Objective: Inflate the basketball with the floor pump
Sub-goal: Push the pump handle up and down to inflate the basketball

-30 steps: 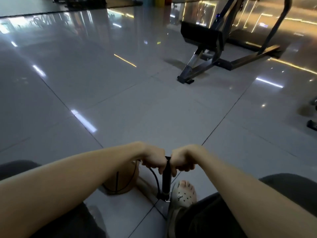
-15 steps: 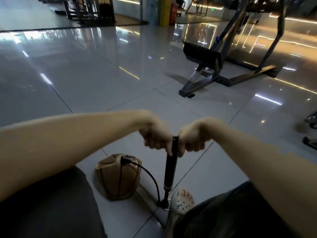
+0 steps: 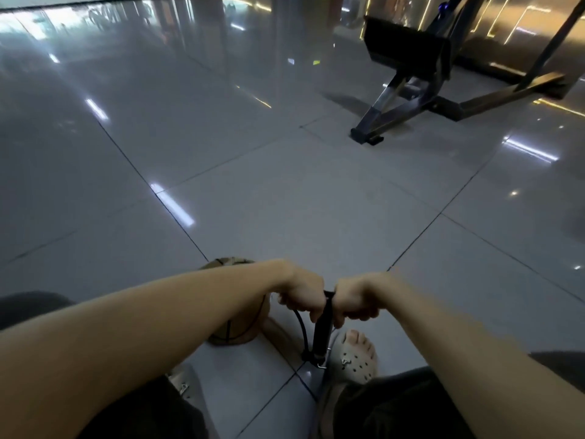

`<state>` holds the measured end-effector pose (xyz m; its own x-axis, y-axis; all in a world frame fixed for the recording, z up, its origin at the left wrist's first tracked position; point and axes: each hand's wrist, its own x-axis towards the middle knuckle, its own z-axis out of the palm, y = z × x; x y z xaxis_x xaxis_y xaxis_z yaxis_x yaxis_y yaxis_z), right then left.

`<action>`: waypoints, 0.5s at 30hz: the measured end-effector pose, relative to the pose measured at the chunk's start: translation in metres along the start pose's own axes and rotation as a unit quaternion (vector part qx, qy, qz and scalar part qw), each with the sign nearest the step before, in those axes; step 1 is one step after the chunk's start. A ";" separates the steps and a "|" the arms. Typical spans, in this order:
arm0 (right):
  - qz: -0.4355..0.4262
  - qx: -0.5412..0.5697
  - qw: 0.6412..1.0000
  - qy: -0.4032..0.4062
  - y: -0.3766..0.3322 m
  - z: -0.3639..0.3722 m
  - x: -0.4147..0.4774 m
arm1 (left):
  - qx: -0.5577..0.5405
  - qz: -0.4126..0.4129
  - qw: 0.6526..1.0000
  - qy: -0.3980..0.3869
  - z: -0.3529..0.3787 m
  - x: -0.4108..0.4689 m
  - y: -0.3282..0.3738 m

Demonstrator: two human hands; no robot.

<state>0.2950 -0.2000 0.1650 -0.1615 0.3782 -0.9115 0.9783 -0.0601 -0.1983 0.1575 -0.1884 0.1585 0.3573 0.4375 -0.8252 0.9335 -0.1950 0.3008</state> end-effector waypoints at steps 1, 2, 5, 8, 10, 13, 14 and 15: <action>0.000 -0.003 1.000 0.004 0.002 0.005 0.005 | -0.007 -0.001 1.000 -0.003 0.005 0.003 -0.001; 0.000 -0.009 1.000 0.012 0.002 0.009 0.006 | -0.016 -0.001 1.000 -0.008 0.008 0.003 0.000; 0.009 -0.032 0.999 0.024 -0.003 0.007 -0.006 | -0.048 -0.018 0.998 -0.042 0.003 -0.010 0.002; 0.009 -0.018 1.000 0.012 -0.012 -0.016 -0.037 | -0.058 -0.034 0.995 -0.068 -0.022 -0.038 0.009; -0.007 0.001 1.000 0.010 -0.021 -0.043 -0.070 | -0.077 -0.027 0.994 -0.077 -0.052 -0.068 0.015; -0.021 0.025 0.999 0.026 -0.034 -0.089 -0.126 | -0.095 -0.003 0.994 -0.052 -0.105 -0.122 0.026; -0.026 0.033 0.999 0.027 -0.037 -0.102 -0.141 | -0.096 0.004 0.994 -0.042 -0.120 -0.135 0.030; -0.033 0.038 0.998 0.028 -0.038 -0.111 -0.152 | -0.095 0.009 0.995 -0.033 -0.130 -0.143 0.033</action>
<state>0.2971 -0.1527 0.3510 -0.2156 0.4342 -0.8746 0.9527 -0.1028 -0.2859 0.1414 -0.1431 0.3484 0.3780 0.3761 -0.8459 0.9175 -0.0302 0.3966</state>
